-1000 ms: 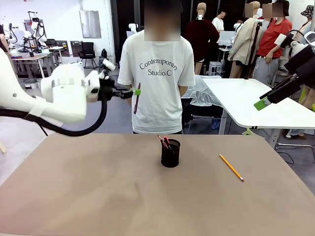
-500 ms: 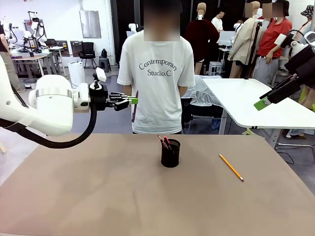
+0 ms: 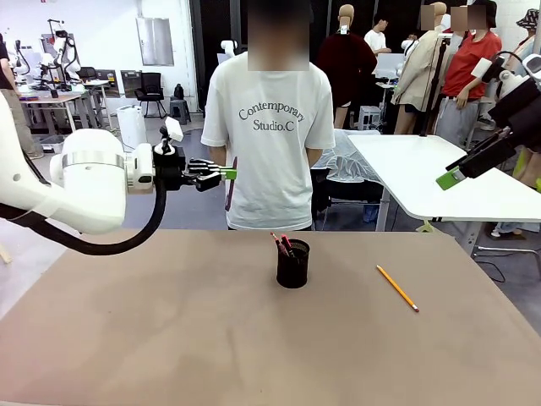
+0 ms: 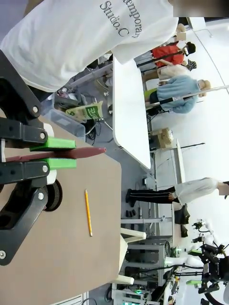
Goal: Place the pens into the pen holder.
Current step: Pick up a writing instrument from the table and place it into the Pen holder.
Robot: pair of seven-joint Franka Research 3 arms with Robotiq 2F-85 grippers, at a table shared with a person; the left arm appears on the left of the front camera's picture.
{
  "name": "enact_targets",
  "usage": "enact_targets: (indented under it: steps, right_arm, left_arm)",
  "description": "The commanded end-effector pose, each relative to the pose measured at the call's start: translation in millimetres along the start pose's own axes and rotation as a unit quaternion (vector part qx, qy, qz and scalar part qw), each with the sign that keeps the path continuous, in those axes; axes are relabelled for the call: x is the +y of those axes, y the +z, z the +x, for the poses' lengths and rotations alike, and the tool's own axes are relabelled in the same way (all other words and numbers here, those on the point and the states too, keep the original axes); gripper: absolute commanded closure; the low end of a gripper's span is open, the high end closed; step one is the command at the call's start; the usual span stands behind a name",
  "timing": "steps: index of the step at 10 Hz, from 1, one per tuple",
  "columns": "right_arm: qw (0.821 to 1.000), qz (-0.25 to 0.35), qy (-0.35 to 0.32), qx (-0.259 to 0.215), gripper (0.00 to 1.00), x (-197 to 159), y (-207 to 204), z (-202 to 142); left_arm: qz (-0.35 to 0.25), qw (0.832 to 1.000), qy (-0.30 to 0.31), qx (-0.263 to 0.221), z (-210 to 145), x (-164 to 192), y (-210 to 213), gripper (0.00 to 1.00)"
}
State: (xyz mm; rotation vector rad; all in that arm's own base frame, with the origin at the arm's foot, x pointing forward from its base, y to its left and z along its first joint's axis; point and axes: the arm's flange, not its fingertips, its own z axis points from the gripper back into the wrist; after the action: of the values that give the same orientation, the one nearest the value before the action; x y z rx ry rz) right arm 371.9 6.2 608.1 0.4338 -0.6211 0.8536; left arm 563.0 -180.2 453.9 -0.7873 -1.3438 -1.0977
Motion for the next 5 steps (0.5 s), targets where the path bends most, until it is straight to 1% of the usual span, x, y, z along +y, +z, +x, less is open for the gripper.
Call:
enact_targets:
  steps: [1, 2, 5]
  right_arm:
    - [1.000, 0.008, -0.001, -0.009, 0.00, 0, 1, 2]
    - [1.000, 0.008, -0.001, -0.009, 0.00, 0, 1, 2]
    - [1.000, 0.008, -0.001, -0.009, 0.00, 0, 1, 2]
  left_arm:
    - [-0.026, 0.999, -0.017, -0.009, -1, -2, -13, 1.00]
    - [-0.056, 0.998, -0.040, -0.007, -1, -3, -30, 1.00]
    - [-0.120, 0.990, -0.067, -0.033, -7, -3, -84, 1.00]
